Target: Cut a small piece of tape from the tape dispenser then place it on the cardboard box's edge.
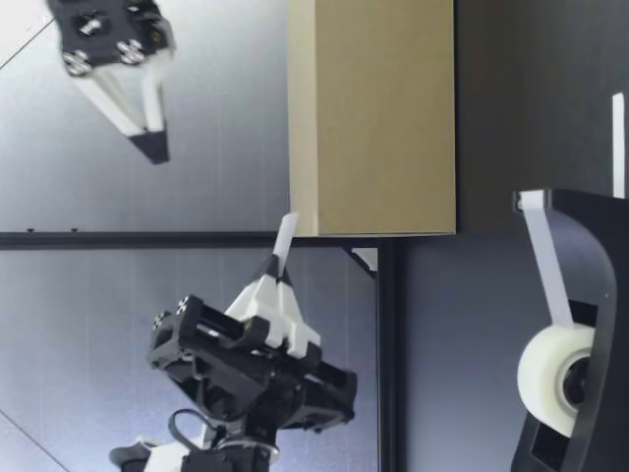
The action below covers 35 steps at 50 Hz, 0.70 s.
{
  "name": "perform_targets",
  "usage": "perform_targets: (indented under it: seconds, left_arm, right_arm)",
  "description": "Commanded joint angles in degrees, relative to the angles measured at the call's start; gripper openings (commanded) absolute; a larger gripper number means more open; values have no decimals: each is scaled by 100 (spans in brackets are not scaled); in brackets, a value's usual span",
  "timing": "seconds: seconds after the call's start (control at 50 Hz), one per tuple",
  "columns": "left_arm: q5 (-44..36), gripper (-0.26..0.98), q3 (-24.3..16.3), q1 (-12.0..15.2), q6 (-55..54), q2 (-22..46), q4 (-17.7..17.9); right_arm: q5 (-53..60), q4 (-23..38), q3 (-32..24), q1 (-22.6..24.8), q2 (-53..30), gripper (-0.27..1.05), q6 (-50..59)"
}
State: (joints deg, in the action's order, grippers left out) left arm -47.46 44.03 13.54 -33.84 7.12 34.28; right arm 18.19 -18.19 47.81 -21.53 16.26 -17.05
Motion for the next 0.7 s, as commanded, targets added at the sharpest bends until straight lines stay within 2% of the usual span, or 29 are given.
perform_targets:
  seconds: [0.0,0.14,0.68]
  left_arm:
    - [-79,-11,-158,97,-35,-9,-35]
    - [-79,-11,-272,176,-44,105,-35]
    - [-53,-11,-545,369,-53,536,-26]
  right_arm:
    - [202,0,-97,-123,-123,-3,-35]
    - [352,9,-220,-193,-475,-10,-97]
    - [114,53,-914,-334,-1503,-10,-246]
